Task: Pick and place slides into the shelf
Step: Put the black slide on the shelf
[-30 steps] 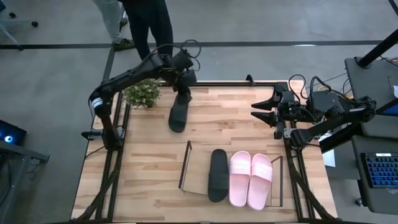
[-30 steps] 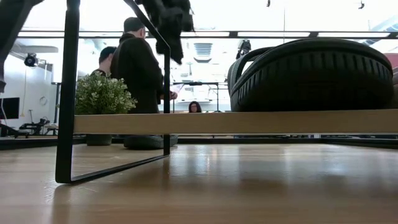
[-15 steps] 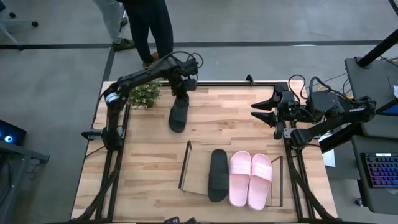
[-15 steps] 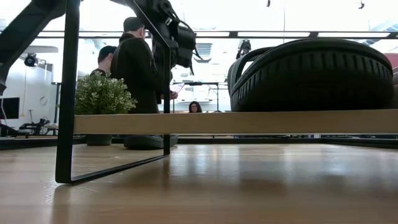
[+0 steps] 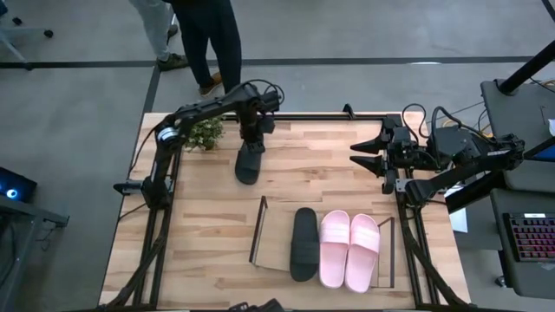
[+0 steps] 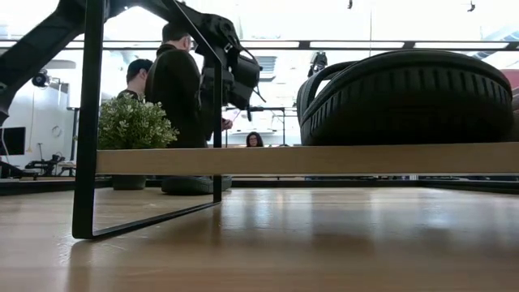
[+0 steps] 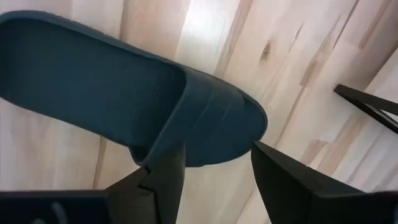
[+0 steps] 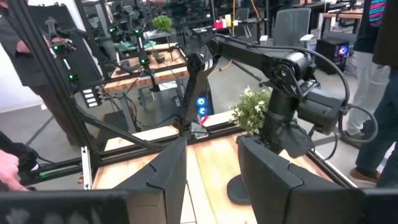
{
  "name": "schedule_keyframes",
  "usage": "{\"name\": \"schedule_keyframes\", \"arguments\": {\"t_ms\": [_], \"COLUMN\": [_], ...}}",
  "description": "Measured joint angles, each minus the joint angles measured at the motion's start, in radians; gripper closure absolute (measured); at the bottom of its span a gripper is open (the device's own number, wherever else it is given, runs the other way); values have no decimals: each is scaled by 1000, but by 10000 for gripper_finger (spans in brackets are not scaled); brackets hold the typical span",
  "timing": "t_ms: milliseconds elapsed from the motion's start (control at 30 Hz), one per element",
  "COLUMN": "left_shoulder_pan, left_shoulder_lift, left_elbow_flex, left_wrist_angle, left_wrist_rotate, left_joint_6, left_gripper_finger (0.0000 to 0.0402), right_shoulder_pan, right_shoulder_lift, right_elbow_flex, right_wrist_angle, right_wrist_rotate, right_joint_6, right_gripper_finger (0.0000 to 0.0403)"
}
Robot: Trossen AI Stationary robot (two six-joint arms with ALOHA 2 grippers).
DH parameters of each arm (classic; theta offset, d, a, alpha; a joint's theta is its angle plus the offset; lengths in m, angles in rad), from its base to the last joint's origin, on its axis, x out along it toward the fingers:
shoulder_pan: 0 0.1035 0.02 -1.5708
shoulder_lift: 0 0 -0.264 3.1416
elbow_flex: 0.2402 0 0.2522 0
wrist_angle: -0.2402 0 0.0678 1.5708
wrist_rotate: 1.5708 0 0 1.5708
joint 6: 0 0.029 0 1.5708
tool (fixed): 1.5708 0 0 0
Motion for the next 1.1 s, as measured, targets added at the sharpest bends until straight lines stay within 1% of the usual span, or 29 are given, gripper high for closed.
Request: {"name": "schedule_keyframes", "arguments": {"t_ms": [167, 300, 433, 767, 933, 1100], "left_shoulder_pan": [2, 2, 3, 11, 20, 20], "left_shoulder_lift": [28, 56, 76, 75, 75, 75], "left_elbow_flex": [-5, -6, -6, -10, -18, -28], "left_wrist_angle": [4, 29, 27, 31, 30, 21], "left_wrist_rotate": [-1, -48, -54, -53, -35, 30], "left_joint_6": [4, 1, 8, 117, 160, 189], "left_gripper_finger": [233, 233, 233, 233, 233, 233], "right_shoulder_pan": [0, 0, 0, 0, 0, 0], "right_shoulder_lift": [0, 0, 0, 0, 0, 0], "right_elbow_flex": [0, 0, 0, 0, 0, 0], "right_wrist_angle": [0, 2, 6, 7, 7, 7], "right_wrist_rotate": [0, 0, 0, 0, 0, 0], "right_joint_6": [9, 16, 17, 16, 16, 16], "right_gripper_finger": [266, 266, 266, 266, 266, 266]}}
